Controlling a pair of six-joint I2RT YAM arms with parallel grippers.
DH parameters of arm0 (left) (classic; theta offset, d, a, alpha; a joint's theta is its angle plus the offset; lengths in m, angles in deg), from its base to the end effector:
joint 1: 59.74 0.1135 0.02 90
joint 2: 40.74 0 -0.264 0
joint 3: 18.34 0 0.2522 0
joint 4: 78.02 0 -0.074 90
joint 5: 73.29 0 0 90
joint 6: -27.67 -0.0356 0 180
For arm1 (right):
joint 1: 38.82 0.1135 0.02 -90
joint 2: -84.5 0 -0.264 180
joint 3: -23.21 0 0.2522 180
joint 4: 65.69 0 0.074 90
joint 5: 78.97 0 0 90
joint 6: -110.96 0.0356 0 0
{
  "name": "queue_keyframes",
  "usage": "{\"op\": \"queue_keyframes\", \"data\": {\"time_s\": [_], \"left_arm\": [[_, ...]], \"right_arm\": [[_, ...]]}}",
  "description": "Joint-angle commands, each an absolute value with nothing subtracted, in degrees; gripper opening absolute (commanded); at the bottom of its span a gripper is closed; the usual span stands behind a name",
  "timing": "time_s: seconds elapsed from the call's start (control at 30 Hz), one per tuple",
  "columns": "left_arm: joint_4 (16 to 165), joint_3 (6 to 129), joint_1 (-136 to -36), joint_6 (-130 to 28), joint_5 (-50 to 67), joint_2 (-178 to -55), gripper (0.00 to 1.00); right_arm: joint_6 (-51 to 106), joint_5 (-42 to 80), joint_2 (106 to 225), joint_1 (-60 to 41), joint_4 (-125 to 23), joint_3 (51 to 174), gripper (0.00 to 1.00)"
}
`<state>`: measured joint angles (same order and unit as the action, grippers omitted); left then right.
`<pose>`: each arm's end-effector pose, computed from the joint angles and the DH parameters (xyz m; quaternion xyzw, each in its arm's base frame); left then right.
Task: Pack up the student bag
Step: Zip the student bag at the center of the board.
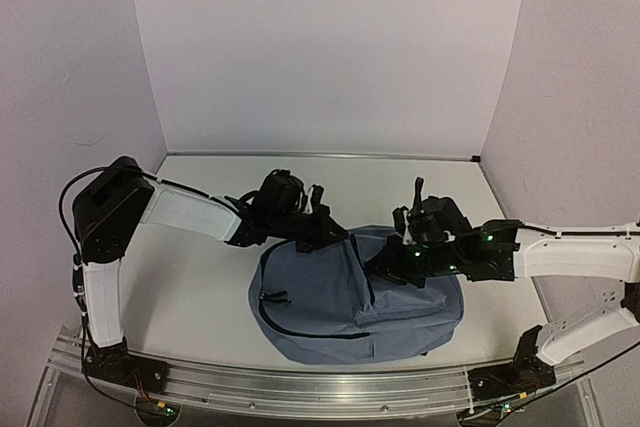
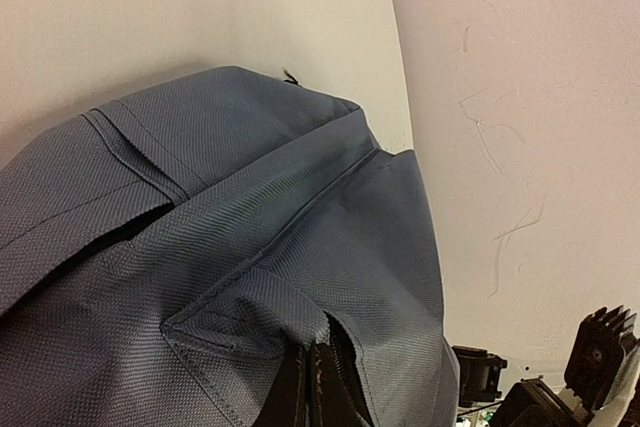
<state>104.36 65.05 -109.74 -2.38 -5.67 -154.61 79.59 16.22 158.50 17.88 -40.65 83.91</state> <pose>0.2715 -0.3446 0.1766 0.0265 0.8468 -0.5087 0.1533 0.1502 0.2346 0.2414 -0.0046 0.8994 0.3896 0.1984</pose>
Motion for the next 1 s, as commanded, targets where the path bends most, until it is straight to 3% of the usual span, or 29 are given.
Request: {"op": "queue_keyframes", "data": {"time_s": [0.0,0.57,0.63,0.7,0.77,0.87,0.97], "left_arm": [[107.6,68.5,-105.7,-4.8,-0.8,-155.7,0.0],[101.2,77.0,-102.6,-13.4,-2.6,-158.6,0.01],[100.3,76.6,-102.6,-13.9,-3.0,-157.9,0.1],[99.5,75.4,-102.8,-14.5,-4.0,-156.5,0.33],[97.9,73.9,-103.2,-15.1,-4.8,-154.4,0.49],[93.6,72.0,-105.2,-16.1,-4.6,-150.9,0.62],[87.4,71.3,-108.6,-17.5,-2.9,-148.0,0.67]], "right_arm": [[80.4,16.8,156.3,19.3,-38.6,82.9,0.0],[82.1,15.9,157.5,22.8,-37.4,82.3,0.0],[82.5,14.7,157.9,22.8,-37.5,82.2,0.0],[83.0,13.5,157.9,22.8,-37.6,82.3,0.0],[83.4,12.4,157.8,22.8,-37.9,82.4,0.0],[83.6,11.3,158.0,22.8,-38.4,82.6,0.0],[83.5,11.0,158.6,22.8,-38.8,83.1,0.0]]}}
